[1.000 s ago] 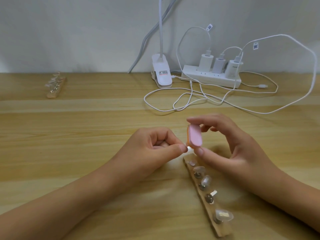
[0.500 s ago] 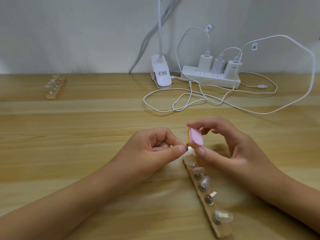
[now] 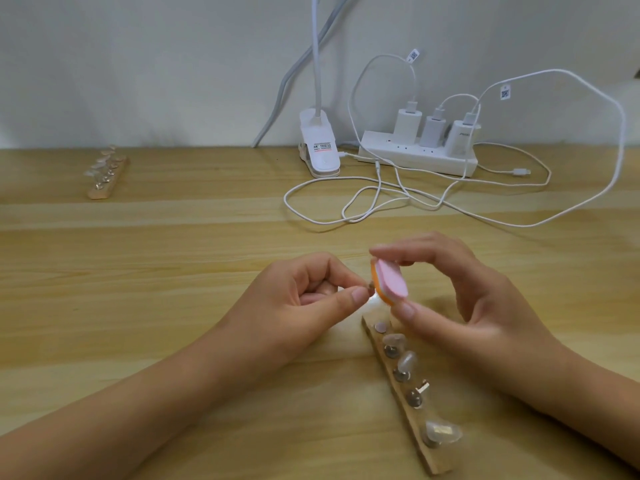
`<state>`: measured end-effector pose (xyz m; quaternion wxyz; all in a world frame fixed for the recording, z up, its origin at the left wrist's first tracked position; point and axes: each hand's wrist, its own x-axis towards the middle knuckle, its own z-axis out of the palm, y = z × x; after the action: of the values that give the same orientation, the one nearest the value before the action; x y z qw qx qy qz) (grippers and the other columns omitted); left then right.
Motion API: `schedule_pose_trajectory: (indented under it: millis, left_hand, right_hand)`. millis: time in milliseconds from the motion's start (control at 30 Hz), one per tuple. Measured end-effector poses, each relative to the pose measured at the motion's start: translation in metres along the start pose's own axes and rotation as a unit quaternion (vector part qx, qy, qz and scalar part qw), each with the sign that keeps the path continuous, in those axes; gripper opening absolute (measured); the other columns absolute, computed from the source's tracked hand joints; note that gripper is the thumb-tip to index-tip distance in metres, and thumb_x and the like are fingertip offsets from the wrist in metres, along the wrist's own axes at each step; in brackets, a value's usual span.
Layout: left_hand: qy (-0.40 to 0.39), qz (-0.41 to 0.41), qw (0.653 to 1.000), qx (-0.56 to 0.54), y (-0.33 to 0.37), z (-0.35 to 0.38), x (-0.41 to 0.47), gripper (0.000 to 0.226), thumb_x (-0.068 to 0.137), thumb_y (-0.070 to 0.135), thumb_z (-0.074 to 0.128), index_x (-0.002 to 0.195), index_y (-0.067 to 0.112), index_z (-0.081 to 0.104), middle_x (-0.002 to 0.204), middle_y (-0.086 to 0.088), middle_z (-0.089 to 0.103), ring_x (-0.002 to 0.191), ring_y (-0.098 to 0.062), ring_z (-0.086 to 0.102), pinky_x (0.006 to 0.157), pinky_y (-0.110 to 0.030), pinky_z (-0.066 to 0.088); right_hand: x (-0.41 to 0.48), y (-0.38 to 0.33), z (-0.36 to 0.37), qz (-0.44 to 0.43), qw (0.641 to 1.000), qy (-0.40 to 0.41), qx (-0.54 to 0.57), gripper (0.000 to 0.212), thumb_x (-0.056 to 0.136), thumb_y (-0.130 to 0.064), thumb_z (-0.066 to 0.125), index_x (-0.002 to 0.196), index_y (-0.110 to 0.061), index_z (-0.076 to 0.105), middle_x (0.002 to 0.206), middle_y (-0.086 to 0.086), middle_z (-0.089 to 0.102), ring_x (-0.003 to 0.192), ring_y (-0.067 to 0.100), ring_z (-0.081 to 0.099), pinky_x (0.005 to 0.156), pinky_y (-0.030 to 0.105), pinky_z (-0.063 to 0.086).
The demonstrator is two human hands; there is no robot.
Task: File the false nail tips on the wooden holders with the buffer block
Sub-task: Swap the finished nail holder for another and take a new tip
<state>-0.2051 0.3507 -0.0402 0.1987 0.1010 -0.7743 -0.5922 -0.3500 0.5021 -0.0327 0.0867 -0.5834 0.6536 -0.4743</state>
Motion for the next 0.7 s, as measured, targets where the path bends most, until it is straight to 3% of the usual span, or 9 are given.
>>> schedule_pose_trajectory:
  millis: [67,200,300,433,567,700]
  left_hand:
    - [-0.002,0.011,1.0,0.003,-0.0007,-0.0002,0.0,0.01,0.079,0.033,0.066,0.08,0.024,0.07,0.057,0.001,0.032,0.049,-0.007,0.023,0.047,-0.019,0.019]
    - [0.004,0.01,1.0,0.009,-0.0026,-0.0005,0.0004,0.012,0.079,0.037,0.069,0.081,0.025,0.07,0.06,-0.003,0.033,0.053,-0.013,0.024,0.049,-0.022,0.02]
    - [-0.001,0.03,1.0,-0.005,-0.0025,0.0006,0.0003,0.015,0.077,0.045,0.068,0.08,0.03,0.069,0.059,-0.003,0.031,0.054,-0.02,0.022,0.05,-0.029,0.018]
    - [0.005,0.025,1.0,0.004,-0.0028,-0.0007,0.0001,0.012,0.08,0.037,0.07,0.08,0.025,0.069,0.06,-0.005,0.031,0.054,-0.016,0.023,0.049,-0.022,0.02]
    - [-0.003,0.032,0.999,-0.003,-0.0004,0.0005,-0.0006,0.02,0.078,0.043,0.069,0.081,0.023,0.068,0.06,-0.019,0.031,0.056,-0.027,0.023,0.052,-0.032,0.018]
    - [0.01,0.023,1.0,-0.004,-0.0007,0.0,0.0001,0.007,0.08,0.034,0.067,0.078,0.028,0.069,0.061,-0.014,0.033,0.057,-0.03,0.023,0.052,-0.029,0.02]
  right_hand:
    - [-0.002,-0.0003,0.0007,-0.024,0.999,-0.012,-0.017,0.04,0.082,-0.035,0.066,0.121,-0.027,0.063,0.117,-0.015,0.062,0.119,0.018,0.055,0.105,0.038,0.037]
    - [0.0014,0.0032,-0.0013,0.022,1.0,0.001,0.009,0.04,0.08,-0.028,0.072,0.119,-0.028,0.064,0.113,-0.015,0.064,0.115,0.016,0.055,0.104,0.034,0.039]
    - [-0.0024,-0.0004,0.0001,-0.036,0.999,-0.014,-0.005,0.04,0.083,-0.03,0.068,0.123,-0.025,0.062,0.118,-0.014,0.062,0.119,0.018,0.055,0.105,0.03,0.038]
    - [0.0002,0.0039,-0.0012,0.003,1.0,0.003,-0.001,0.041,0.082,-0.038,0.062,0.121,-0.028,0.062,0.116,-0.015,0.063,0.117,0.017,0.054,0.104,0.03,0.039]
    - [-0.0028,0.002,-0.0005,-0.046,0.999,-0.006,-0.027,0.041,0.083,-0.032,0.064,0.123,-0.024,0.061,0.12,-0.01,0.062,0.12,0.018,0.054,0.105,0.029,0.037]
    - [-0.0008,0.0037,-0.0007,-0.021,1.0,0.008,-0.016,0.041,0.083,-0.034,0.063,0.122,-0.025,0.061,0.119,-0.01,0.063,0.118,0.016,0.054,0.104,0.031,0.038]
